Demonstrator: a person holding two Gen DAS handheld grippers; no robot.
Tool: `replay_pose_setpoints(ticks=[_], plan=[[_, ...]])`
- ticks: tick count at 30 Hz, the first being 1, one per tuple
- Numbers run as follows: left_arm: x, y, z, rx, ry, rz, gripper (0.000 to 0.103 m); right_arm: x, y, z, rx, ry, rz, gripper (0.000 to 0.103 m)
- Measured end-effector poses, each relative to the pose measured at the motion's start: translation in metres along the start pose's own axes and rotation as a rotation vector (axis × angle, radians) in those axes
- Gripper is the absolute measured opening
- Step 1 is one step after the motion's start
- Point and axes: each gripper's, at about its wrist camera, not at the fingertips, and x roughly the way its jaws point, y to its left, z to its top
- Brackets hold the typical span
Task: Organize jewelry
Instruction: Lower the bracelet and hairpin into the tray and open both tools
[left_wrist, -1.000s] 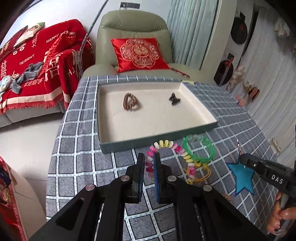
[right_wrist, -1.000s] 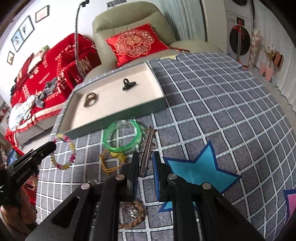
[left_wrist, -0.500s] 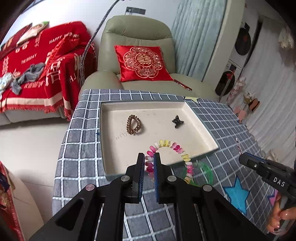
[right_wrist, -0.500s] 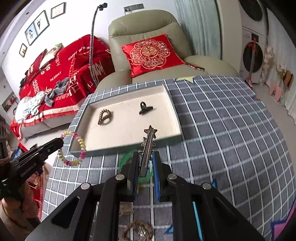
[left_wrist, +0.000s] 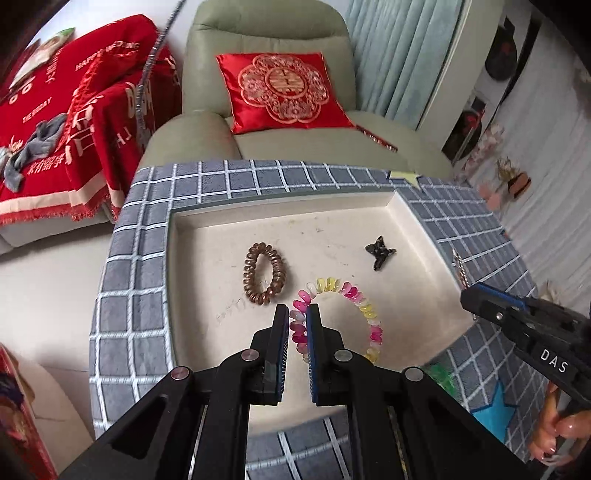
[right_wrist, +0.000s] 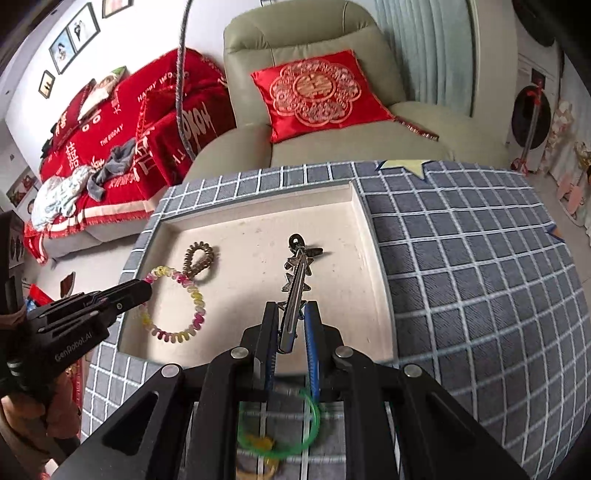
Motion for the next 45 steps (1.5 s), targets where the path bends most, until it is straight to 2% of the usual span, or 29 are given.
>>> replay_pose_setpoints(ticks=[5,14,18,23,26,29,30,32,39,44,45], plan=[[0.028,-0.006,0.01,0.021,0.035,0.018,0.024,0.031,-0.007,0.013,0.005,0.03,-0.023,0.016],[0.066,-0.013,0.013,0.071,0.045,0.121,0.024,0.07,-0.019,0.015,0.027,0.064,-0.051,0.015],[0.075,-0.012,0.01,0.076,0.063,0.148,0.024,0.081,-0.021,0.011,0.03,0.081,-0.056,0.015],[0.076,-0.025,0.005,0.171,0.039,0.218,0.024,0.083,-0.02,0.007,0.016,0.076,-0.061,0.016],[0.074,-0.027,0.003,0.181,0.026,0.239,0.024,0.083,-0.019,0.008,0.014,0.083,-0.053,0.016],[0.072,-0.023,0.003,0.156,0.019,0.234,0.024,0.082,-0.02,0.008,0.024,0.084,-0.033,0.026],[0.071,-0.021,0.003,0.151,0.017,0.232,0.024,0.081,-0.02,0.008,0.027,0.082,-0.028,0.041],[0.07,-0.019,0.003,0.146,0.013,0.235,0.024,0.079,-0.017,0.007,0.022,0.074,-0.016,0.049],[0.071,-0.015,0.004,0.13,0.014,0.24,0.024,0.041,-0.014,0.006,0.076,-0.024,0.033,0.05],[0.071,-0.013,0.005,0.117,0.009,0.233,0.025,0.006,-0.015,-0.01,0.108,-0.071,0.057,0.051],[0.07,-0.013,0.005,0.114,0.007,0.233,0.05,-0.001,-0.017,-0.015,0.119,-0.08,0.059,0.051]])
